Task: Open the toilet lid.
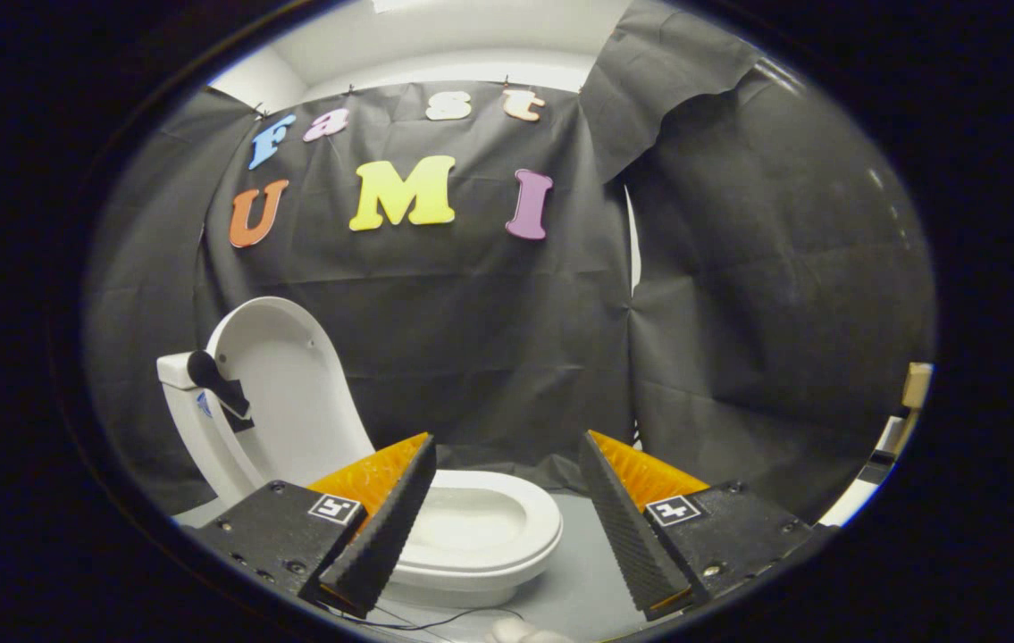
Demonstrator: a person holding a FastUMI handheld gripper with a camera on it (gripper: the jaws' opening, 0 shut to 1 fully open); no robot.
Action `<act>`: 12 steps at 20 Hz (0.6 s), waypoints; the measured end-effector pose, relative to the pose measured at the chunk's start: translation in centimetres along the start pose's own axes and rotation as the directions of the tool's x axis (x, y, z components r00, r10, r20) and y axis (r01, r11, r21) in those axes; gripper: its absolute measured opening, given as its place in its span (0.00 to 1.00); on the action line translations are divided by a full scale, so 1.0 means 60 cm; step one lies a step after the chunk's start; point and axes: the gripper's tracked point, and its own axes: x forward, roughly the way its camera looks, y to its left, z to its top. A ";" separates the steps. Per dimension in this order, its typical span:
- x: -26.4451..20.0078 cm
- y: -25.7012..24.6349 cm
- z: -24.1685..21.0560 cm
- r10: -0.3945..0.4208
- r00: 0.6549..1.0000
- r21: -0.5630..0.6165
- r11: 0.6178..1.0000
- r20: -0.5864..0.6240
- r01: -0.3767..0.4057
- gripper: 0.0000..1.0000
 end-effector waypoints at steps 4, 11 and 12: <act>0.005 0.007 -0.014 0.008 1.000 -0.040 0.999 -0.018 -0.009 1.00; 0.007 0.022 -0.020 0.028 1.000 -0.087 0.996 -0.015 -0.029 1.00; 0.006 0.022 -0.021 0.029 0.999 -0.089 0.996 -0.015 -0.030 1.00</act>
